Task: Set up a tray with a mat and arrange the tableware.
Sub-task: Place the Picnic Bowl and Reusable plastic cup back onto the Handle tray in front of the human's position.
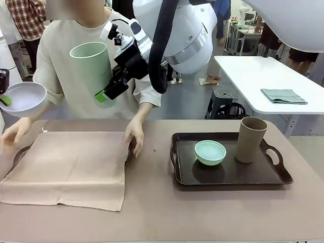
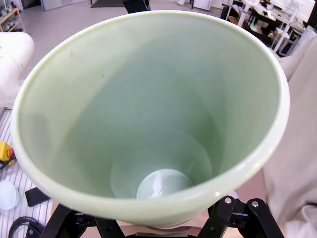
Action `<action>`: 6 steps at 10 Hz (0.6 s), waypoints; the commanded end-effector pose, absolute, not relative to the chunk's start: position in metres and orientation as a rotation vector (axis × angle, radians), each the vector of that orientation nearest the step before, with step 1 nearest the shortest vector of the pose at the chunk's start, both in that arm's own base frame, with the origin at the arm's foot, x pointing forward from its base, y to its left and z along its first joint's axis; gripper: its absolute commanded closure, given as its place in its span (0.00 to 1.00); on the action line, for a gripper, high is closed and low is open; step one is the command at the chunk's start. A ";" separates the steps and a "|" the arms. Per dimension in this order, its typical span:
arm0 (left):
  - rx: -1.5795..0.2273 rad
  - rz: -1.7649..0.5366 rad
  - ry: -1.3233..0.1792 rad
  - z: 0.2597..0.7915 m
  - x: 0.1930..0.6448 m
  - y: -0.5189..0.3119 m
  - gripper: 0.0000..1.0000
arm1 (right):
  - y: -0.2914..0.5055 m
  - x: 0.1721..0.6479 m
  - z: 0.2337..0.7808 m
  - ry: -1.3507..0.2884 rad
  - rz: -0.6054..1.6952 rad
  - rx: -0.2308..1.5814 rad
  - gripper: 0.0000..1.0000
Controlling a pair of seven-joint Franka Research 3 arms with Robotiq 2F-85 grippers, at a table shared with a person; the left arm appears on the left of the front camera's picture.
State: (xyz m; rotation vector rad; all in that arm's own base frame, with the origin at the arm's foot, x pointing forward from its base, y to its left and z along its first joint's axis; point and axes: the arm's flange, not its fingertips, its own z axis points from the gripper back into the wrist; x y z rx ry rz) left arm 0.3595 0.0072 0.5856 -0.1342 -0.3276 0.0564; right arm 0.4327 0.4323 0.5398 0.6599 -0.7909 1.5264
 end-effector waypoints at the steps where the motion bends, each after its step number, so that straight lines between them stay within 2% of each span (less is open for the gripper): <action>1: -0.149 0.040 -0.335 0.587 0.360 0.008 1.00 | 0.432 0.434 0.540 -0.808 1.530 0.665 0.79; 6: -0.149 0.040 -0.335 0.587 0.360 0.008 1.00 | 0.432 0.434 0.540 -0.808 1.530 0.665 0.79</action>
